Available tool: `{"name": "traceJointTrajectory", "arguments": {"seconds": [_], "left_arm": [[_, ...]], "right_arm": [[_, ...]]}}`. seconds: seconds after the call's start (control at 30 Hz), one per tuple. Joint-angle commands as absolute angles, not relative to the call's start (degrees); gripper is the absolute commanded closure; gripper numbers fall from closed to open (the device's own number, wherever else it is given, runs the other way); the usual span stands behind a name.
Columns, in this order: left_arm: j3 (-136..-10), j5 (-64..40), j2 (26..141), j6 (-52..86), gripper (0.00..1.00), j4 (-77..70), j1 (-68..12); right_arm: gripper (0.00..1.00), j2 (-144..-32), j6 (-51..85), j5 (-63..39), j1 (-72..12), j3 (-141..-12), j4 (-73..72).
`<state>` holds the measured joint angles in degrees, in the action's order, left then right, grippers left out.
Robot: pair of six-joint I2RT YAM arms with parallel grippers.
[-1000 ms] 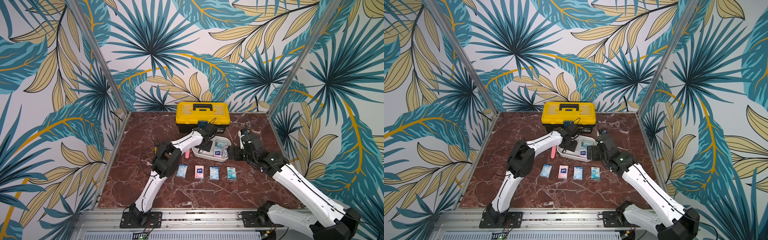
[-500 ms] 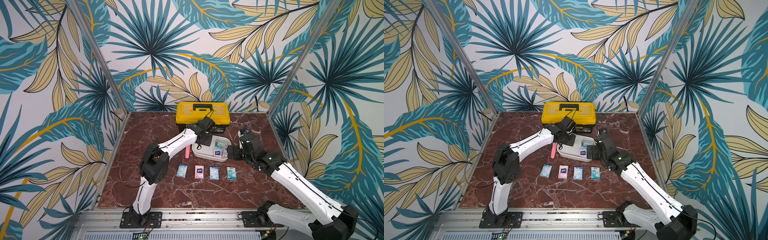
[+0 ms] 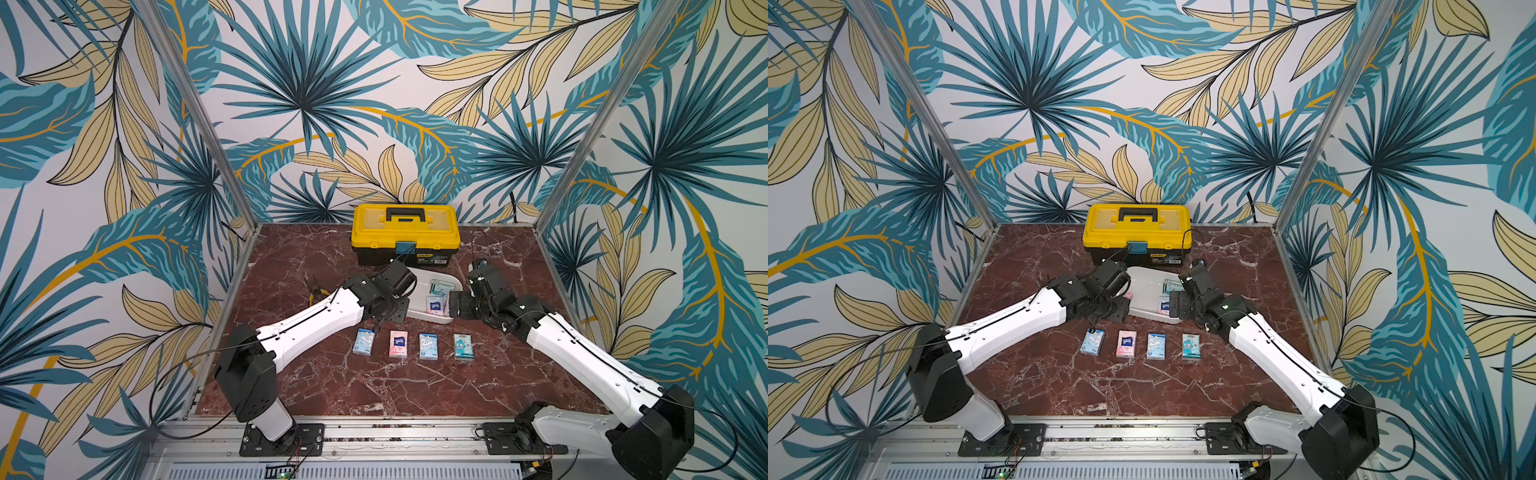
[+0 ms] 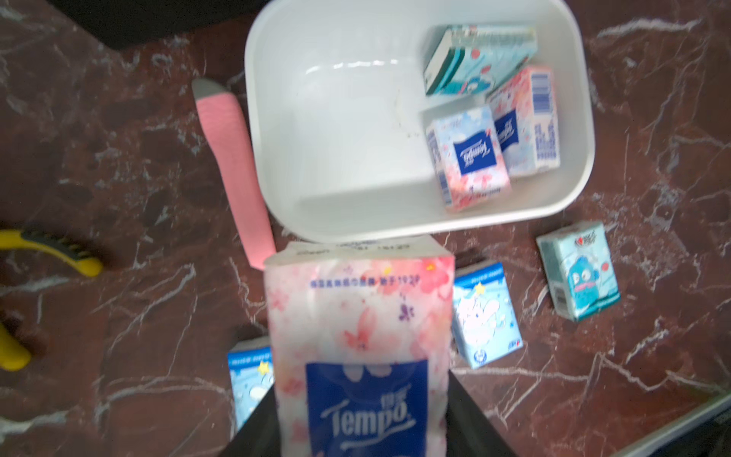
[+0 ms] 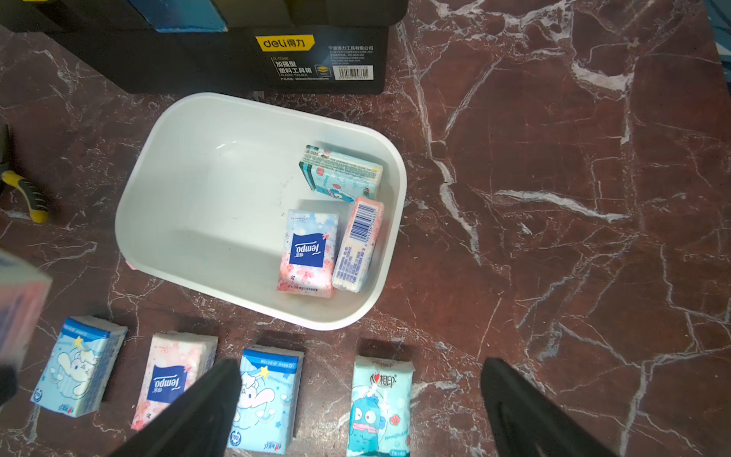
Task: Take the pocket tissues out of the storage box
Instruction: Place the pocket tissues at the center of the board.
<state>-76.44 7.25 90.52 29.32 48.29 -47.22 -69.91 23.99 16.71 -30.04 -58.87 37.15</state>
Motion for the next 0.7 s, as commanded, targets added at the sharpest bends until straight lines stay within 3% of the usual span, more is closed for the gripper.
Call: {"name": "traceJointTrajectory", "arguments": {"seconds": [0.0,0.37,0.67], "left_arm": [[-71.4,8.7,85.1,33.8,0.47,52.1,-48.0],[-55.2,4.1,70.2,41.6,0.48,53.9,-49.3],[-41.2,-1.7,67.9,45.9,0.48,46.6,-50.6]], "right_arm": [[0.01,-70.9,25.0,17.9,-30.0,-60.1,36.4],[0.01,-74.1,25.9,19.2,-30.1,-61.5,36.1],[0.01,-73.9,27.1,19.9,-30.1,-60.9,36.1]]}}
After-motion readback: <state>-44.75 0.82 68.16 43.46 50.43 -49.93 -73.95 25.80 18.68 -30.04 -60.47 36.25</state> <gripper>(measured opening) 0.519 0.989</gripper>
